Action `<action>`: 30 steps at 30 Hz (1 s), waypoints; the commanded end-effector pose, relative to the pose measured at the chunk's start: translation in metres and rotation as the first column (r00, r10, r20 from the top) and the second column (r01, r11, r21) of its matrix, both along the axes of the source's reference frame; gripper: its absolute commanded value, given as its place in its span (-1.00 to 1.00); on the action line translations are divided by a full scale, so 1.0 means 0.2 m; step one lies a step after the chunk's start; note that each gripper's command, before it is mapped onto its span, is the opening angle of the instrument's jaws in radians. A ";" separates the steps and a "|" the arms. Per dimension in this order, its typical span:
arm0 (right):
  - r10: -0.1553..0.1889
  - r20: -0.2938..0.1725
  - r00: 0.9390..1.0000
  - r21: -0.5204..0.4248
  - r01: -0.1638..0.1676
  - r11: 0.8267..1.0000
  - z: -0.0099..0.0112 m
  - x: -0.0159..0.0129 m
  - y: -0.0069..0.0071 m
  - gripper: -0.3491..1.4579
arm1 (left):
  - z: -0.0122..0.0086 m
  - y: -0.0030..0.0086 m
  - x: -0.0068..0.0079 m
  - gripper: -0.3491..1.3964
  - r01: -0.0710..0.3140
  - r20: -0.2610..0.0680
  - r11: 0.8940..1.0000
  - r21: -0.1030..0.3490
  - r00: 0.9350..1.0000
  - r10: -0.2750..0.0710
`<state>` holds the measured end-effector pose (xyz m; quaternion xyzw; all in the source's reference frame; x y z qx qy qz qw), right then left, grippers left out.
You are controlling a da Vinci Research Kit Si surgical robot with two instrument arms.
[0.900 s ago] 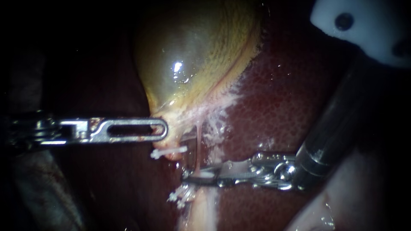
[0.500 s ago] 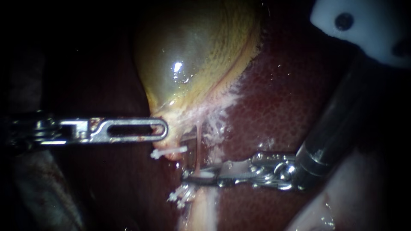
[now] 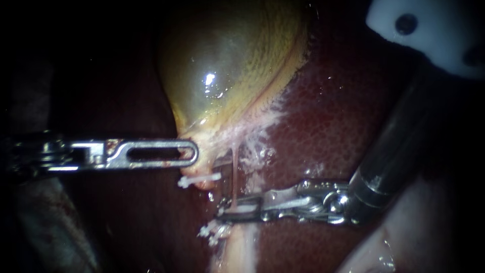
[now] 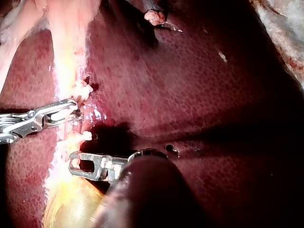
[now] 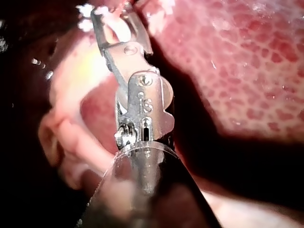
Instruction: Going back first clip right tube
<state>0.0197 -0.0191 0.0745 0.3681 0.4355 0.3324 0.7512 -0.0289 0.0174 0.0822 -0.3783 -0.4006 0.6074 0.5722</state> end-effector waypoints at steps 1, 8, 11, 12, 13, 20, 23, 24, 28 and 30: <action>-0.003 -0.008 1.000 -0.004 0.003 1.000 0.000 0.000 0.001 -0.22 | 0.000 0.000 0.000 -1.00 0.000 0.000 1.000 0.000 1.000 0.000; -0.014 -0.032 0.999 -0.052 0.013 0.999 -0.002 -0.002 0.003 -0.15 | 0.000 0.000 0.000 -1.00 0.000 0.000 1.000 0.000 1.000 0.000; -0.020 -0.039 0.999 -0.080 0.017 0.997 -0.003 -0.004 0.005 -0.13 | 0.000 0.000 0.000 -1.00 0.000 0.000 1.000 0.000 1.000 0.000; -0.024 -0.039 0.999 -0.091 0.020 0.996 -0.003 -0.005 0.005 -0.12 | 0.000 0.000 0.000 -1.00 0.000 0.000 1.000 0.000 1.000 0.000; -0.027 -0.040 0.999 -0.102 0.023 0.994 -0.004 -0.005 0.006 -0.12 | 0.000 0.000 0.000 -1.00 0.000 0.000 1.000 0.000 1.000 0.000; -0.036 -0.042 0.998 -0.185 0.028 0.982 -0.009 -0.015 0.012 -0.09 | 0.000 0.000 0.000 -1.00 0.000 0.000 1.000 0.000 1.000 0.000; -0.027 -0.049 0.998 -0.210 0.016 0.978 -0.013 -0.020 0.015 -0.09 | 0.000 0.000 0.000 -1.00 0.000 0.000 1.000 0.000 1.000 0.000; -0.027 -0.049 0.998 -0.221 0.015 0.975 -0.014 -0.022 0.015 -0.09 | 0.000 0.000 0.000 -1.00 0.000 0.000 1.000 0.000 1.000 0.000; -0.008 -0.057 0.998 -0.251 -0.006 0.968 -0.022 -0.029 0.020 -0.09 | 0.000 0.000 0.000 -1.00 0.000 0.000 1.000 0.000 1.000 0.000; -0.002 -0.060 0.998 -0.273 -0.014 0.962 -0.026 -0.033 0.022 -0.09 | 0.000 0.000 0.000 -1.00 0.000 0.000 1.000 0.000 1.000 0.000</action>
